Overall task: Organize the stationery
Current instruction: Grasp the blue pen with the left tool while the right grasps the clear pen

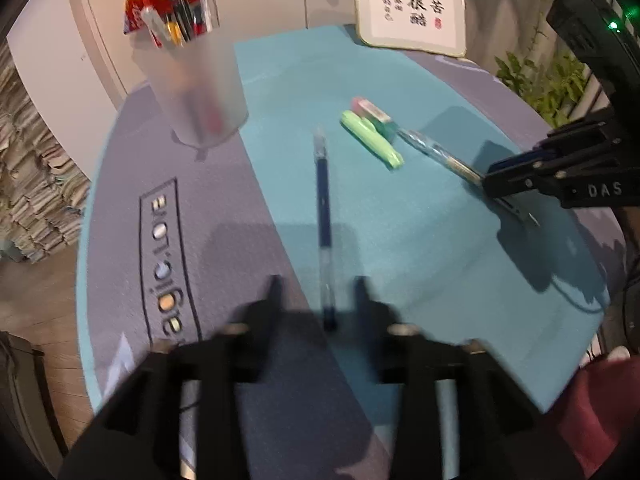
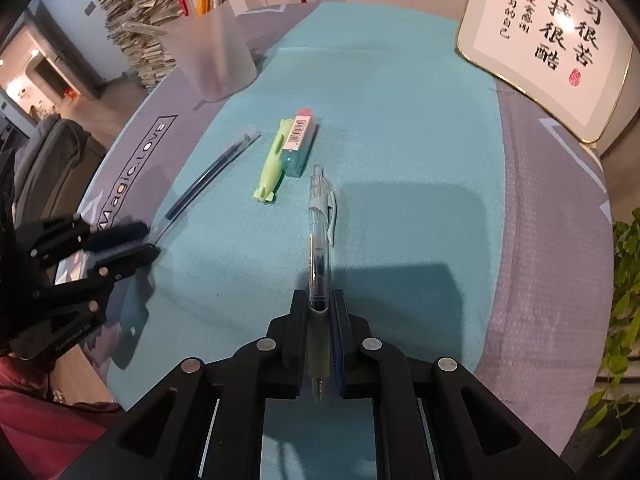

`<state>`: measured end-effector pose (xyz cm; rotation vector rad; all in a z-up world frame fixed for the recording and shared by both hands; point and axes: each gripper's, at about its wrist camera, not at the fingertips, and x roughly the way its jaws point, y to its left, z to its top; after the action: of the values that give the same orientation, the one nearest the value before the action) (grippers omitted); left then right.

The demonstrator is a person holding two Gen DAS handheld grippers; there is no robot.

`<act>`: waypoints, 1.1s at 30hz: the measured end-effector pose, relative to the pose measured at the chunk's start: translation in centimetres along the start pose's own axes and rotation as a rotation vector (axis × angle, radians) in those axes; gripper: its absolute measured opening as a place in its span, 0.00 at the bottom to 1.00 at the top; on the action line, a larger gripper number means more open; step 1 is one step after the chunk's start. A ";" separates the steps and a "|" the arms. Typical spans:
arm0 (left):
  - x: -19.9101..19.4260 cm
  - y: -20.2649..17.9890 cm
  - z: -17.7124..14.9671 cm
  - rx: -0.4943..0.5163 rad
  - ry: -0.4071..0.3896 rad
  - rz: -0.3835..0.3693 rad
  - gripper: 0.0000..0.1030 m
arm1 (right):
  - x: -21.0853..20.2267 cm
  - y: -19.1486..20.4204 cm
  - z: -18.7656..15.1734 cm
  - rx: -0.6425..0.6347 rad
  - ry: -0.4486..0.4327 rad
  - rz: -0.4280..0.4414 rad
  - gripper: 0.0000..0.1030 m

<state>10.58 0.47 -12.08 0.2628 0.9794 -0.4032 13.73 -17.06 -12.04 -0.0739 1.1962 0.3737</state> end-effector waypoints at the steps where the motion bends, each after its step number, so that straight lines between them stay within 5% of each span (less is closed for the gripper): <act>1: 0.0 0.1 0.5 -0.011 -0.016 0.003 0.50 | -0.1 -0.2 0.4 0.019 -0.011 0.001 0.11; 6: 1.1 0.1 3.7 -0.023 -0.064 -0.004 0.50 | 0.7 -0.6 2.4 0.030 -0.022 -0.023 0.11; 18: 5.0 0.6 7.9 -0.028 -0.020 -0.019 0.48 | 2.0 -0.1 4.1 0.004 0.007 -0.020 0.13; 21: 5.2 0.6 7.9 -0.027 -0.023 -0.028 0.38 | 2.2 0.0 4.3 -0.007 0.005 -0.027 0.13; 24: 5.1 0.5 8.0 -0.022 -0.021 -0.044 0.10 | 2.3 0.6 4.5 -0.035 0.000 -0.045 0.13; 33: 1.8 1.4 6.9 -0.079 -0.078 -0.078 0.10 | 0.0 0.3 3.4 -0.004 -0.061 -0.027 0.13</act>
<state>17.30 -1.38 -9.86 0.1367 0.9287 -0.4418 16.62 -15.97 -10.73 -0.0815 1.1335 0.3518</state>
